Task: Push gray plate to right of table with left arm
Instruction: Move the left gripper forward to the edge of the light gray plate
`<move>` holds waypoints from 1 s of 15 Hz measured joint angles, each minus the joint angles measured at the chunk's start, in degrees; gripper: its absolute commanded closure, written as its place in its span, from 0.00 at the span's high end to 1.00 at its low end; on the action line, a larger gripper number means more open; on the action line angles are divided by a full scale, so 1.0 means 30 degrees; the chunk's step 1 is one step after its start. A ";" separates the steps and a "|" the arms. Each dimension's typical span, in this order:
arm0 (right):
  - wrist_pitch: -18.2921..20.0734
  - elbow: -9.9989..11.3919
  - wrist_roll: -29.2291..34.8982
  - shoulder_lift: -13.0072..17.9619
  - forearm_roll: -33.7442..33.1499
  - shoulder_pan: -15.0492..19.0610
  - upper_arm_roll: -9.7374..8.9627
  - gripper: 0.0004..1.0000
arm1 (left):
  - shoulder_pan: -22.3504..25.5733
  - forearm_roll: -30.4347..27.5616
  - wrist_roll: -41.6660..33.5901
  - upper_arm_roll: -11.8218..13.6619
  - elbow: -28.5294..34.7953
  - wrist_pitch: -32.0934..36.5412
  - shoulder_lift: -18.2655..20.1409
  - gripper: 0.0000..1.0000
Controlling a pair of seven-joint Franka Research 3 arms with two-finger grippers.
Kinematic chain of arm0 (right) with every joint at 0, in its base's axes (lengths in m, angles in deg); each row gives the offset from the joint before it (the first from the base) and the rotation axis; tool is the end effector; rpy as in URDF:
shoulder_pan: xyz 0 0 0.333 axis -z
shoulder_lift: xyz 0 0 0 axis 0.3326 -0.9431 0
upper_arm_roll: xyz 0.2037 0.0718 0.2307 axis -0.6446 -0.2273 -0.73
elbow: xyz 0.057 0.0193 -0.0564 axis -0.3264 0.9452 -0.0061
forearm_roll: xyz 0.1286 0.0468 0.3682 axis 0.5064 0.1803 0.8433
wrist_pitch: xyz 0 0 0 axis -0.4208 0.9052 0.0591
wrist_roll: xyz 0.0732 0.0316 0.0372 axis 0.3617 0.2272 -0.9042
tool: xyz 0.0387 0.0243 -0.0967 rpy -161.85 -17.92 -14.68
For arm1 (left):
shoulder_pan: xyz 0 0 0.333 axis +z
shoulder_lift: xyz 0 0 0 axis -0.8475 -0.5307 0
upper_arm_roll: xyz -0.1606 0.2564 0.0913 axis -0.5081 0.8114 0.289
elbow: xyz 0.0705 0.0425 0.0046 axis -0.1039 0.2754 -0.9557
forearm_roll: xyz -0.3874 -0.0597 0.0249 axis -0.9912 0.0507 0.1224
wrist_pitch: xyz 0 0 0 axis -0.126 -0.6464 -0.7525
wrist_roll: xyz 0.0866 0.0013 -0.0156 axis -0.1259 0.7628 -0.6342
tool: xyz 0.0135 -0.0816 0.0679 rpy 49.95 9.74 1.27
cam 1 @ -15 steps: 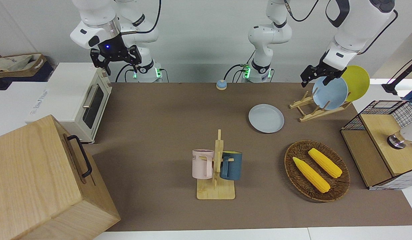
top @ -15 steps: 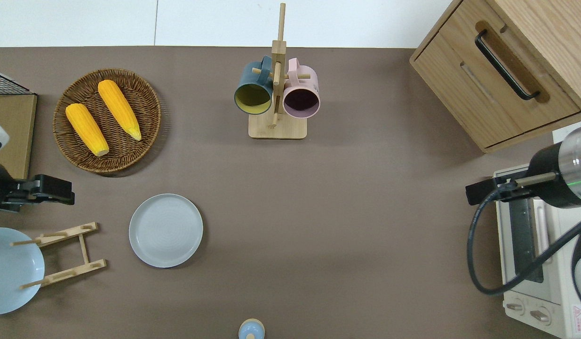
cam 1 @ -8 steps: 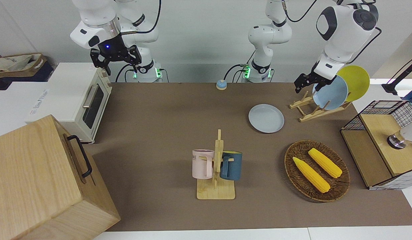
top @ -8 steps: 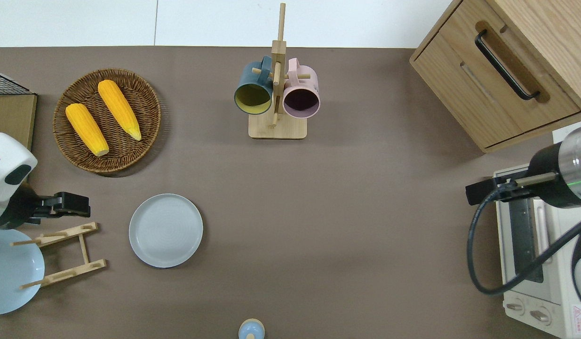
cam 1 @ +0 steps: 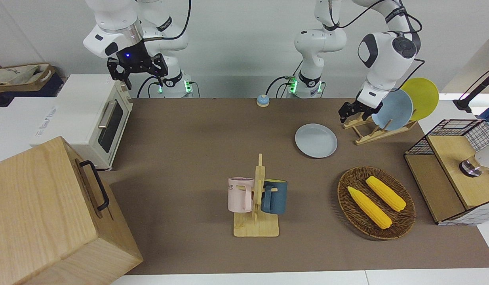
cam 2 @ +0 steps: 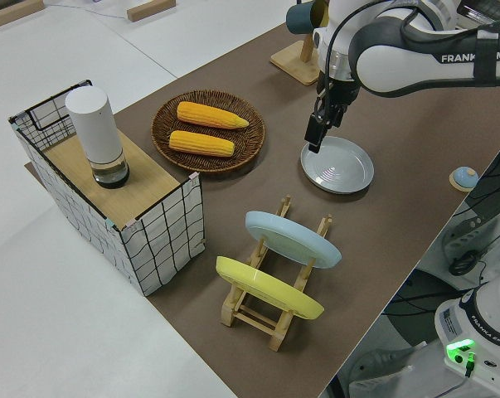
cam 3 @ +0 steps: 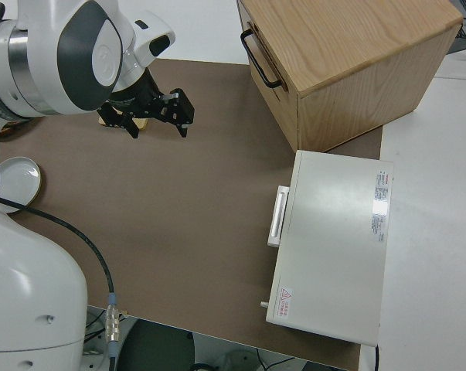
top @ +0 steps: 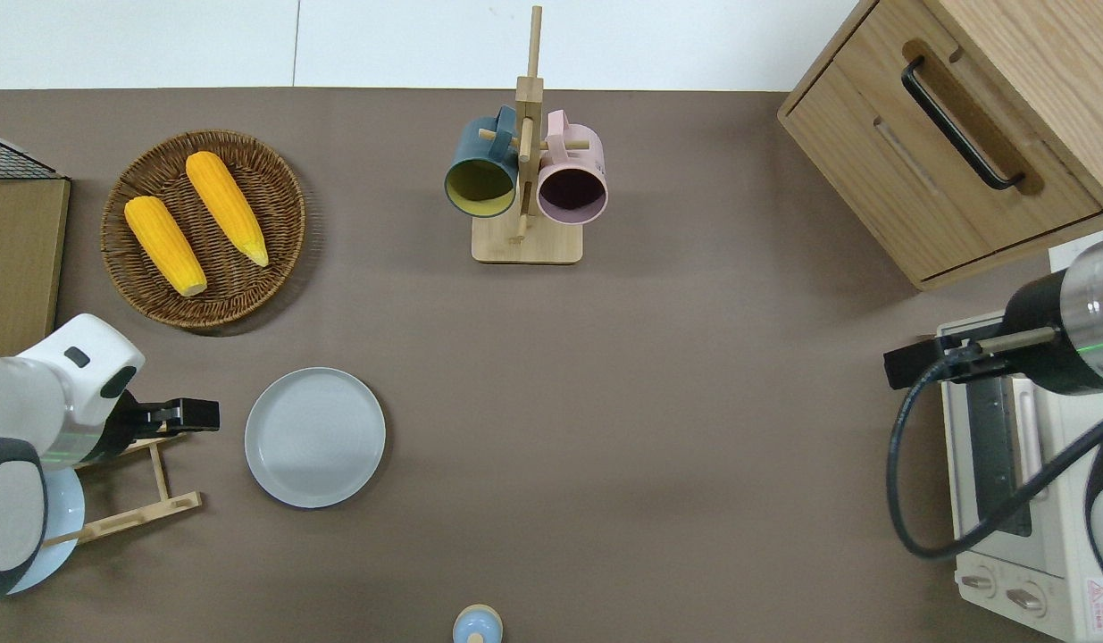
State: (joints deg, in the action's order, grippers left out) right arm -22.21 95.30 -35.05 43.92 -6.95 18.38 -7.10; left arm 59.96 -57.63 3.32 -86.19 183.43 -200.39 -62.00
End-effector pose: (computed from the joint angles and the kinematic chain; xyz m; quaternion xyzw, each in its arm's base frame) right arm 0.5262 0.0710 0.6598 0.9976 0.0585 -0.0370 0.0034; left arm 0.4809 0.0196 0.4430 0.9985 0.0501 -0.0208 0.0108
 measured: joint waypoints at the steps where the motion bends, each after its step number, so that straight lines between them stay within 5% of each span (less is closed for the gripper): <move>1: 0.0000 0.0000 0.0000 0.0000 0.0000 0.0000 0.0000 0.98 | 0.0000 -0.0003 0.0000 0.0000 0.0809 -0.0905 0.0137 1.00; 7: 0.0000 0.0000 0.0000 0.0000 0.0000 0.0000 0.0000 0.98 | -0.0032 -0.0006 0.0000 -0.0025 0.4387 -0.4966 0.0315 1.00; 15: 0.0000 0.0000 0.0000 0.0000 0.0000 0.0000 0.0000 0.98 | -0.0099 -0.0006 -0.0002 -0.0147 0.5151 -0.6620 -0.1517 0.99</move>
State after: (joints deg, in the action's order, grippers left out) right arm -22.21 95.30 -35.05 43.92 -6.95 18.38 -7.10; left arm 59.66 -57.65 3.32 -86.64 198.89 -220.25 -66.55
